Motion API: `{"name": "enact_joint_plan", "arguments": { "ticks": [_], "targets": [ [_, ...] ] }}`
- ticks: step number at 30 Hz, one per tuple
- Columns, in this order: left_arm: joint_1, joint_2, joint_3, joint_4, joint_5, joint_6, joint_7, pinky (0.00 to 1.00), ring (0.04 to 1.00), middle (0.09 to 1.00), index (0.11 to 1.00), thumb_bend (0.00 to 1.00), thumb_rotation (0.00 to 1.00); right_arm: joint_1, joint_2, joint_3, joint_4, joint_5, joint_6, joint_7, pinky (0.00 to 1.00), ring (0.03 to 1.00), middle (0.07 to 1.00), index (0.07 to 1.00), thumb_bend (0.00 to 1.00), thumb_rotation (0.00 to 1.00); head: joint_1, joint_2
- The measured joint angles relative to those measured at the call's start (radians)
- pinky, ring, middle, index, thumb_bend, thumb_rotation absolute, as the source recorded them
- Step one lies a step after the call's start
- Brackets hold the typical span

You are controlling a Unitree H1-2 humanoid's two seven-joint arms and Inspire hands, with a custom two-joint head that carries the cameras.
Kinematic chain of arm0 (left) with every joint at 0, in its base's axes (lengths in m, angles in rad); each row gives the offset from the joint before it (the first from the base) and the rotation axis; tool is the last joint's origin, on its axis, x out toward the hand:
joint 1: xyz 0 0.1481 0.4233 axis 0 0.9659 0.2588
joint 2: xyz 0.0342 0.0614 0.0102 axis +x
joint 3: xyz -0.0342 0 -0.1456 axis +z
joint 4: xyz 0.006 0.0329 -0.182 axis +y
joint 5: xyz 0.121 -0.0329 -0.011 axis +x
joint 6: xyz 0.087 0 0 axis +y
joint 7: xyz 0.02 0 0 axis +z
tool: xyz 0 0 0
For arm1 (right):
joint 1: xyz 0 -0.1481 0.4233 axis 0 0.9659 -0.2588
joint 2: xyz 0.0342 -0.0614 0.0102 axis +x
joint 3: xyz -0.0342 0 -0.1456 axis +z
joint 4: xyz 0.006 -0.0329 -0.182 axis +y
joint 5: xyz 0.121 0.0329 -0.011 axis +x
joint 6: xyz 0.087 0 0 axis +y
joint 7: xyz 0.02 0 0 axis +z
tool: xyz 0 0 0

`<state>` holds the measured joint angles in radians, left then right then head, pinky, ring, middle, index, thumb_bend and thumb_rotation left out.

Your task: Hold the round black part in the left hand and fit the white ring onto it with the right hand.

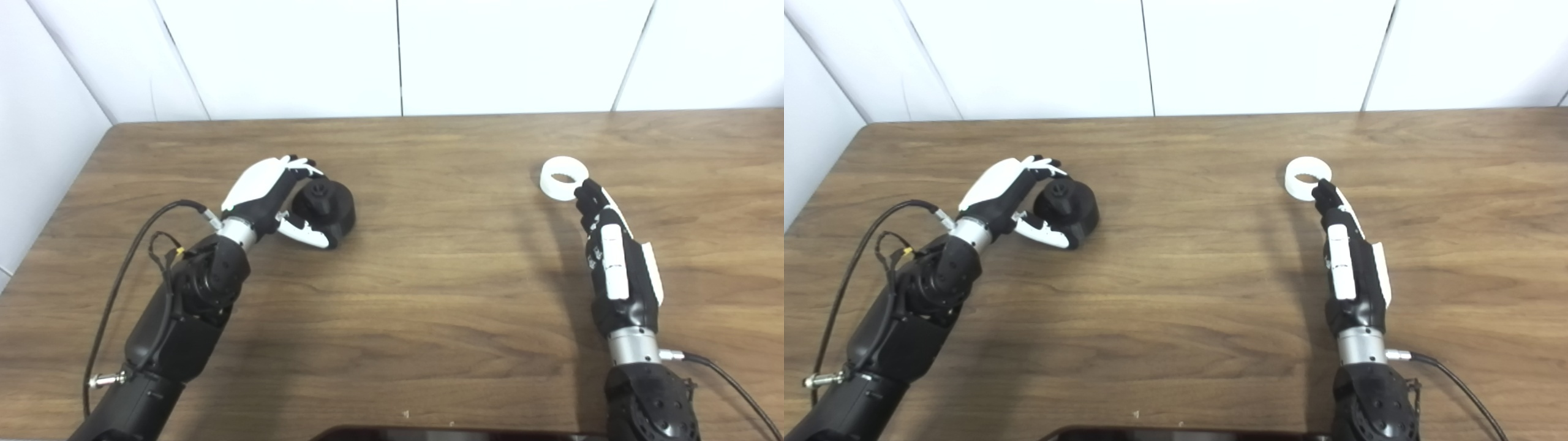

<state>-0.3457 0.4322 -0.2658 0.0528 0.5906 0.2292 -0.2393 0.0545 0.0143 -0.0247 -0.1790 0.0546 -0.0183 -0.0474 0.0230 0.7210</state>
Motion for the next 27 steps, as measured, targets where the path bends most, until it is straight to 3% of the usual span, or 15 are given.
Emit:
{"name": "enact_joint_plan", "arguments": {
  "ticks": [27],
  "targets": [
    [0.049, -0.048, -0.109, -0.131, 0.041, -0.042, -0.052, 0.93, 1.000, 0.936, 0.618, 0.85, 0.21, 0.003, 0.004, 0.017, -0.002, -0.003, 0.006, -0.017, 1.00, 0.957, 0.906, 0.908, 0.49, 0.94, -0.015, 0.009]
  ]
}}
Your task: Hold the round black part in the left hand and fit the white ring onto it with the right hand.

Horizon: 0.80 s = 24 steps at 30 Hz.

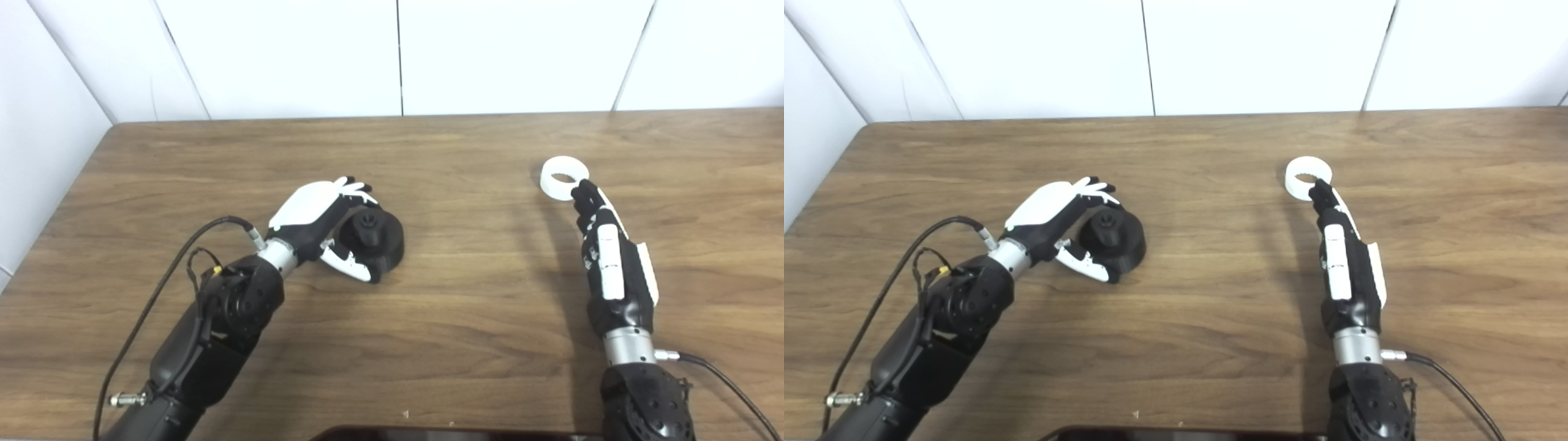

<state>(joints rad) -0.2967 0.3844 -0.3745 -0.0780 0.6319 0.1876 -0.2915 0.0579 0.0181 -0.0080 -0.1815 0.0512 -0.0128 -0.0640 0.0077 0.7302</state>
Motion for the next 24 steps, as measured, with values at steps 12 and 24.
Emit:
{"name": "enact_joint_plan", "arguments": {
  "ticks": [12, 24],
  "targets": [
    [0.017, -0.022, -0.045, -0.033, 0.012, -0.022, -0.002, 0.96, 1.000, 0.935, 0.617, 0.86, 0.24, 0.001, 0.000, 0.003, 0.000, -0.004, 0.002, -0.003, 1.00, 0.971, 0.907, 0.905, 0.50, 0.94, 0.000, 0.003],
    [0.047, -0.038, -0.085, -0.071, 0.058, -0.076, 0.003, 0.98, 1.000, 0.932, 0.611, 0.90, 0.23, 0.000, 0.000, 0.006, -0.002, -0.007, 0.025, -0.003, 1.00, 0.979, 0.915, 0.915, 0.51, 0.94, -0.005, 0.005]
  ]
}}
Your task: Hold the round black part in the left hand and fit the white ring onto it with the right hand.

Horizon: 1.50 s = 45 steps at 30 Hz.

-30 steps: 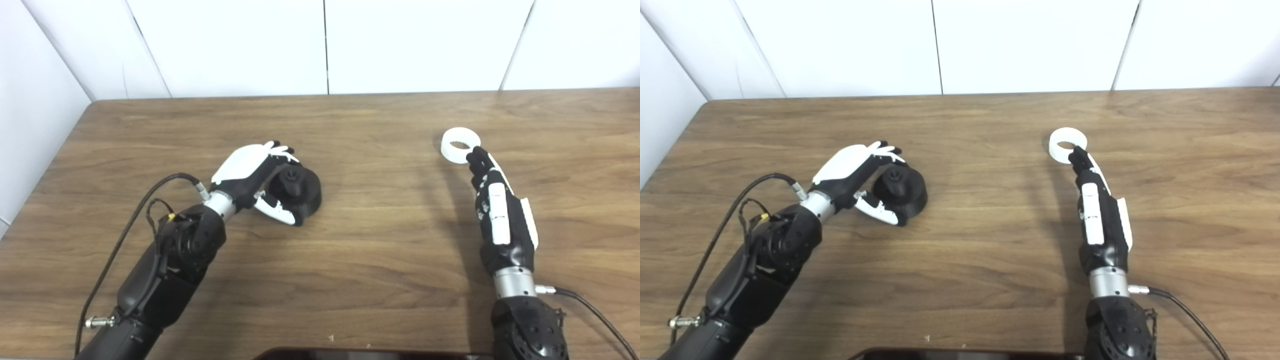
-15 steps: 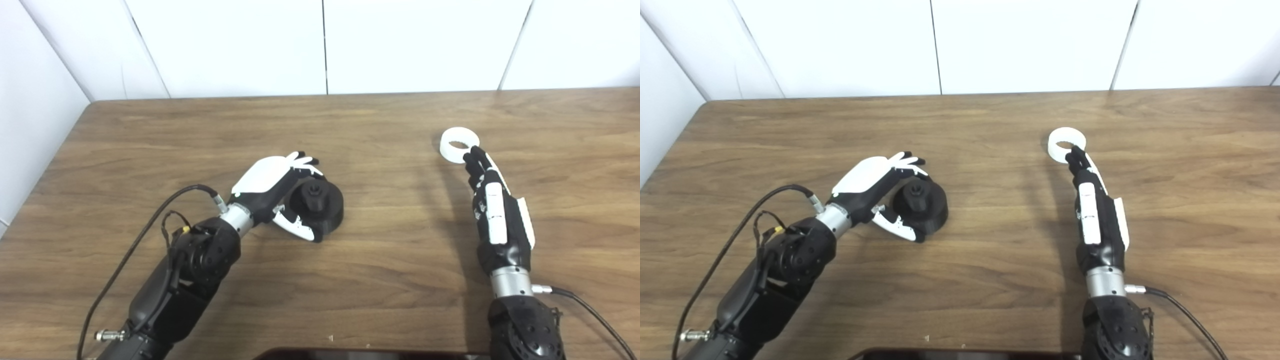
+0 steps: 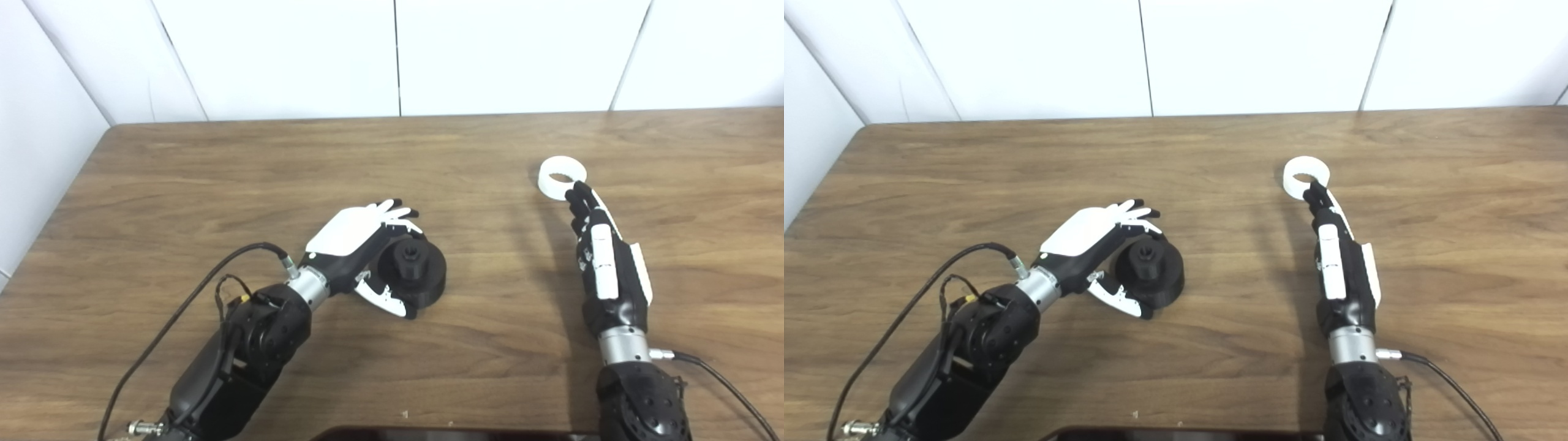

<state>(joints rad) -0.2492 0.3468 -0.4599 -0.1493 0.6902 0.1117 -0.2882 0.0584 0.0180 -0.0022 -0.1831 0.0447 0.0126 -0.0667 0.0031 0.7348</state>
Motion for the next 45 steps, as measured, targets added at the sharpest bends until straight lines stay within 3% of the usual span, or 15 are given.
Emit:
{"name": "enact_joint_plan", "arguments": {
  "ticks": [21, 36, 41, 43, 45],
  "targets": [
    [0.077, -0.058, -0.039, -0.063, 0.014, -0.014, 0.003, 0.98, 1.000, 0.931, 0.593, 0.90, 0.23, -0.003, -0.001, -0.001, -0.002, -0.010, 0.026, 0.003, 1.00, 0.965, 0.914, 0.910, 0.53, 0.92, -0.002, 0.005],
    [0.093, -0.069, -0.045, -0.071, 0.019, -0.013, 0.004, 0.98, 1.000, 0.933, 0.604, 0.89, 0.22, -0.013, -0.009, -0.022, -0.005, -0.013, 0.054, 0.012, 1.00, 0.953, 0.912, 0.906, 0.52, 0.90, -0.005, 0.008],
    [0.094, -0.071, -0.045, -0.071, 0.019, -0.013, 0.005, 0.99, 1.000, 0.934, 0.604, 0.89, 0.23, -0.025, -0.054, -0.042, -0.004, -0.013, 0.064, 0.031, 0.97, 0.955, 0.927, 0.916, 0.52, 0.89, -0.003, 0.006],
    [0.094, -0.072, -0.045, -0.071, 0.019, -0.013, 0.005, 0.98, 1.000, 0.933, 0.603, 0.89, 0.23, -0.036, -0.090, -0.043, -0.004, -0.022, 0.072, 0.042, 0.95, 0.952, 0.930, 0.920, 0.50, 0.88, -0.005, 0.006],
    [0.094, -0.073, -0.045, -0.070, 0.020, -0.013, 0.006, 0.97, 1.000, 0.933, 0.602, 0.90, 0.23, -0.053, -0.128, -0.040, -0.005, -0.075, 0.086, 0.043, 0.88, 0.906, 0.896, 0.873, 0.57, 0.71, -0.009, 0.006]
  ]
}}
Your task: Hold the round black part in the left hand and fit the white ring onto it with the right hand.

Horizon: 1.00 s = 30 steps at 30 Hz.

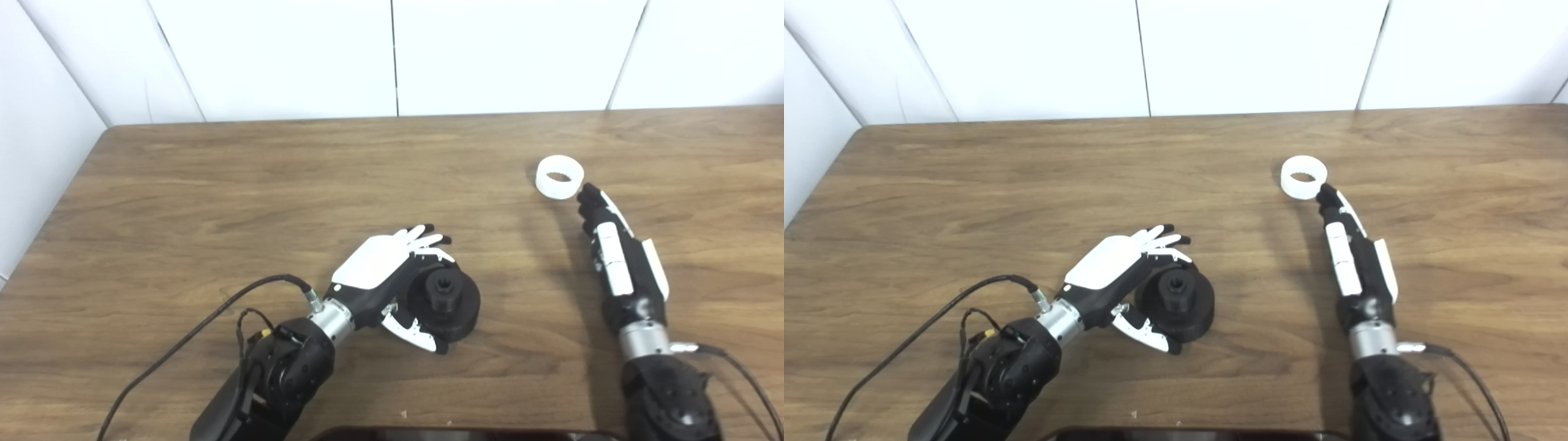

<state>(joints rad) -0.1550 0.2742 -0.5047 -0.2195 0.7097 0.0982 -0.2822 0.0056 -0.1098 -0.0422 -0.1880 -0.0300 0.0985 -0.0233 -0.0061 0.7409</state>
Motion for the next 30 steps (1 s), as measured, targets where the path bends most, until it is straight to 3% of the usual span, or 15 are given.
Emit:
{"name": "enact_joint_plan", "arguments": {
  "ticks": [5, 7, 14, 19, 30],
  "targets": [
    [0.000, -0.002, 0.000, 0.005, 0.000, -0.004, 0.004, 0.97, 1.000, 0.934, 0.601, 0.91, 0.23, -0.111, -0.128, 0.062, 0.024, -0.311, 0.084, -0.022, 0.84, 0.914, 0.894, 0.800, 0.80, 0.33, 0.000, -0.003],
    [-0.001, -0.004, -0.001, 0.009, 0.000, -0.009, 0.006, 0.98, 1.000, 0.936, 0.602, 0.91, 0.22, -0.194, -0.182, 0.075, 0.088, -0.391, 0.099, -0.022, 0.83, 0.917, 0.895, 0.782, 0.84, 0.29, 0.000, -0.005],
    [-0.001, -0.018, -0.004, 0.014, 0.002, -0.015, 0.007, 0.98, 1.000, 0.935, 0.600, 0.91, 0.22, -0.445, -0.270, 0.109, 0.321, -0.450, 0.087, 0.003, 0.89, 0.977, 0.922, 0.769, 0.88, 0.30, -0.002, -0.005],
    [-0.003, -0.018, -0.004, 0.017, 0.003, -0.018, 0.007, 0.99, 1.000, 0.936, 0.600, 0.91, 0.22, -0.501, -0.281, 0.161, 0.472, -0.474, 0.081, 0.022, 0.99, 0.999, 0.940, 0.776, 0.89, 0.35, -0.003, -0.005],
    [-0.004, -0.024, -0.004, 0.020, 0.008, -0.023, 0.010, 0.99, 1.000, 0.936, 0.602, 0.90, 0.22, -0.623, -0.288, 0.243, 0.723, -0.508, 0.072, 0.028, 1.00, 1.000, 0.954, 0.754, 0.91, 0.36, 0.003, -0.015]
  ]
}}
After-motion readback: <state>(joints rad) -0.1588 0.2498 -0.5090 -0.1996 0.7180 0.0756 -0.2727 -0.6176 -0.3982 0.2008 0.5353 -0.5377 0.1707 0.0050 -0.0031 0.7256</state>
